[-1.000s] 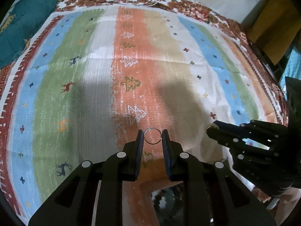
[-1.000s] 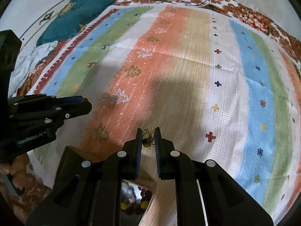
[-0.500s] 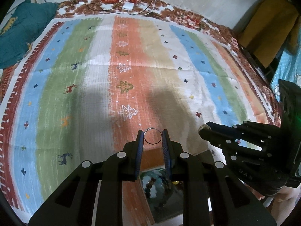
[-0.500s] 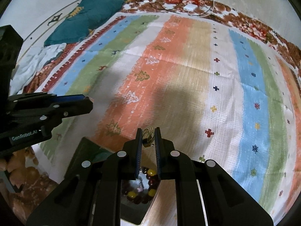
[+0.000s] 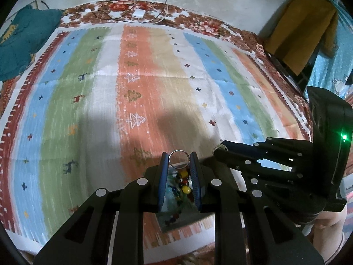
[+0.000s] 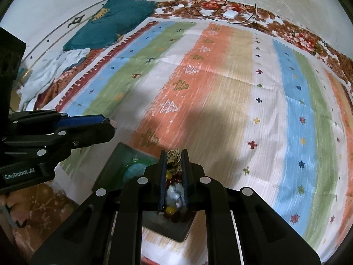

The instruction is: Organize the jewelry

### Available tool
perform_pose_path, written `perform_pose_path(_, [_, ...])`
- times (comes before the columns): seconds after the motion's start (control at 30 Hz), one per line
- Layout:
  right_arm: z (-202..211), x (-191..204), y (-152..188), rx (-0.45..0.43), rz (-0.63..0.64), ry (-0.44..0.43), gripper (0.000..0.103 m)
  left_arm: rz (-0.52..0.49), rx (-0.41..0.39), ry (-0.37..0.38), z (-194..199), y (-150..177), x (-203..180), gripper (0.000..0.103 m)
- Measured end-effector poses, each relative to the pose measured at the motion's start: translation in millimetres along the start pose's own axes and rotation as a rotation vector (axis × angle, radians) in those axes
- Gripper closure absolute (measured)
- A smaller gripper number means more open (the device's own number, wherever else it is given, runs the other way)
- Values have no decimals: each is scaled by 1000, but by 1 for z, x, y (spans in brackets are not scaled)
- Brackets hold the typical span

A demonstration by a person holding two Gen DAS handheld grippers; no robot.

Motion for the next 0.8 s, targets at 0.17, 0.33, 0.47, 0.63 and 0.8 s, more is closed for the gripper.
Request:
perform_pose_path(0.17, [3, 6, 10, 4, -2, -15, 89, -12, 6, 5, 3, 13, -5, 84])
perform_pose_path(0.33, [2, 9, 17, 14, -5, -36, 89, -8, 18, 10, 2, 18, -6, 83])
perform_pose_path(0.47, [1, 7, 23, 22, -31, -59, 83, 11, 45, 28, -2, 21, -4, 79])
perform_pose_path(0.63, [10, 6, 27, -6, -27, -36, 54, 27, 54, 19, -3, 24, -1, 70])
perform_pose_path(0.8, [19, -1, 33, -29, -42, -22, 52, 11, 39, -9, 1, 29, -2, 62])
Point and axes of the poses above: each gripper's, at about its wrist camera, not at the fingertips, and z roughly against the way its jaws point, x to its left, y to its underside, the point moved 3 cm from there along -z, roughly the way its jaws point, and after that the axes turned 12 degrees about -y, right-handed, at the moved point
